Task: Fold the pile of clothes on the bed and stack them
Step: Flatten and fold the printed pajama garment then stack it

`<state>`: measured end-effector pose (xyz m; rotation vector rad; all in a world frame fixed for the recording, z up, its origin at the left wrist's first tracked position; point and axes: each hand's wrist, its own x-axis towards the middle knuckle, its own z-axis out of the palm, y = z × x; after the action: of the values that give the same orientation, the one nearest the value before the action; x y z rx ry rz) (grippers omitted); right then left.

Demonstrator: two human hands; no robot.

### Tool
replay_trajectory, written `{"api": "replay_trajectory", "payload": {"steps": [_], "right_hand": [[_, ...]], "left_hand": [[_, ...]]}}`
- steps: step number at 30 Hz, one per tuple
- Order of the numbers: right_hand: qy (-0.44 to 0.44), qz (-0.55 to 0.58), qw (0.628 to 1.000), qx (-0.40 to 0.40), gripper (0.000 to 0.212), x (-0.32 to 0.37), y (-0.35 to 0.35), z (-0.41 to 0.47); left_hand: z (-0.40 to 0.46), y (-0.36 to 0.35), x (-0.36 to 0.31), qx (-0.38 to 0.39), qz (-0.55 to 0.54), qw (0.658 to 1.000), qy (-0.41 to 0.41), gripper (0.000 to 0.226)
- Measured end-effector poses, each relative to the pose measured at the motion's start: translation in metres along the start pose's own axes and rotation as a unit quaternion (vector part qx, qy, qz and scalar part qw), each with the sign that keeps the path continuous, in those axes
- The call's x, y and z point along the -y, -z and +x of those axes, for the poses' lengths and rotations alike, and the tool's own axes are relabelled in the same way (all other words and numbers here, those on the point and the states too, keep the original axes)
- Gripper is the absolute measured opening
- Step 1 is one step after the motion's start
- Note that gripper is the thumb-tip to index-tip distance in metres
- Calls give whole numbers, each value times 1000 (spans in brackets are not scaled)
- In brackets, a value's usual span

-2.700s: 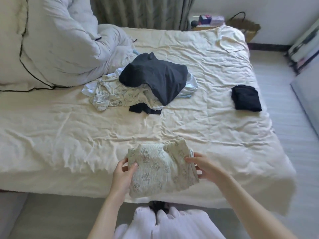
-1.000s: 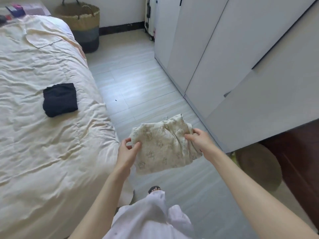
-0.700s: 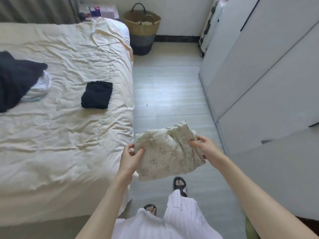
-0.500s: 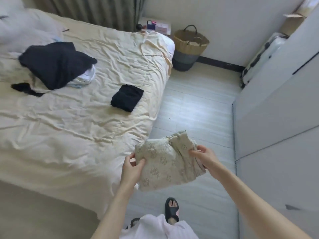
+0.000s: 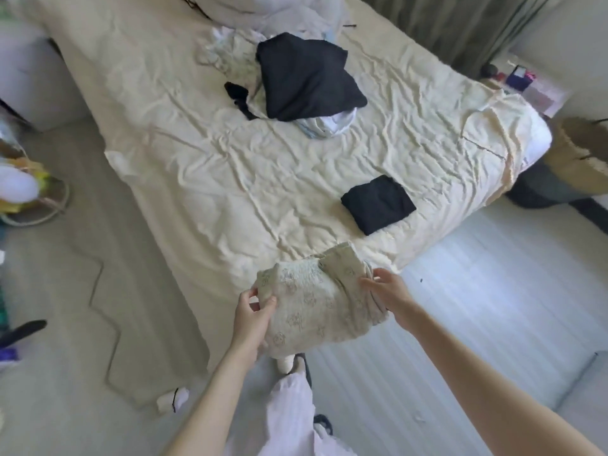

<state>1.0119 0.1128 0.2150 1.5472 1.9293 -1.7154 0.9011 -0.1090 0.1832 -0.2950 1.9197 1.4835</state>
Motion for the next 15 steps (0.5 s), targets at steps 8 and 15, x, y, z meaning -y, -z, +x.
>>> {"api": "replay_trajectory", "payload": {"steps": [8, 15], "right_hand": [[24, -77, 997, 8, 14, 54, -10, 137], [65, -119, 991, -1, 14, 52, -37, 258]], "left_hand": [[108, -43, -17, -43, -6, 999, 7, 30], [198, -71, 14, -81, 10, 997, -1, 32]]}}
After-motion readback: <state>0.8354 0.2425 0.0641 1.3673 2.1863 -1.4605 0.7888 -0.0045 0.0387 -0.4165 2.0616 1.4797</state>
